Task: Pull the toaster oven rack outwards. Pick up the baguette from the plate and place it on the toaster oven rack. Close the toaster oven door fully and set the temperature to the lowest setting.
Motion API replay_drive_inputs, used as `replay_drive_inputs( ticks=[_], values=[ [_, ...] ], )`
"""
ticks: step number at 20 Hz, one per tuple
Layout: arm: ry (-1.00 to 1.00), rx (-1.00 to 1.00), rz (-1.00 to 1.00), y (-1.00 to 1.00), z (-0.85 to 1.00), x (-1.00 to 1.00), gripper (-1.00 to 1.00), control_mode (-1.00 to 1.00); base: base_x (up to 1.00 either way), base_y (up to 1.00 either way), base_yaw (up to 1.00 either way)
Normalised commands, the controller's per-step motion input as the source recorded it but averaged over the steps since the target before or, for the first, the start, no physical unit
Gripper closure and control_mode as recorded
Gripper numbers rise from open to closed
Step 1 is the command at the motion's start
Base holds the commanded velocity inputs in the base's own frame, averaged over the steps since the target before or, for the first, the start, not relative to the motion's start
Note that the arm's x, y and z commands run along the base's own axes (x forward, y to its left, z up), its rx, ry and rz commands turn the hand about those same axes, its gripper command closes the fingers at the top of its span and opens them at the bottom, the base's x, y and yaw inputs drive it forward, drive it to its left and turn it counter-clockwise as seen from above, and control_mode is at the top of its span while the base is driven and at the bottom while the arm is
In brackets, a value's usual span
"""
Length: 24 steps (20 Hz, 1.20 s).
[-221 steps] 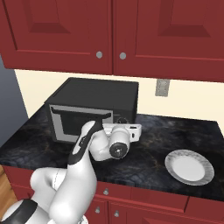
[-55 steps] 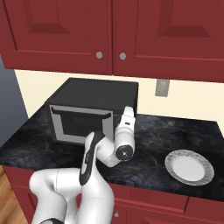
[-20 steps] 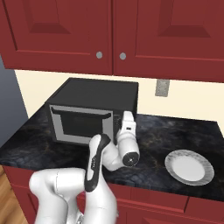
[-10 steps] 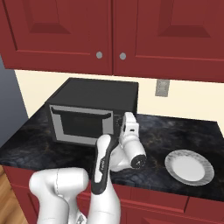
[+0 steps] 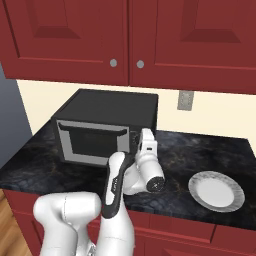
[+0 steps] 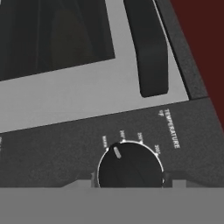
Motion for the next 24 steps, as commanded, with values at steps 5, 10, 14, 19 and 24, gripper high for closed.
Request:
replay_drive_inputs(
  ticks=[5,10,14,19,24],
  values=[
    [0.15,-0.01,0.04,-0.03,-0.07,0.02,1.00,-1.00,0.00,0.00,0.00],
    [0.09,0.00,0.03,-0.19,-0.06,0.08,1.00,-1.00,0.00,0.00,0.00],
    [0.08,0.00,0.01,-0.06,0.00,0.02,1.00,-1.00,0.00,0.00,0.00],
    [0.02,0.00,0.00,0.00,0.00,0.00,1.00,-1.00,0.00,0.00,0.00],
    [0.00,0.00,0.00,0.00,-0.05,0.00,1.00,-1.00,0.00,0.00,0.00]
  ],
)
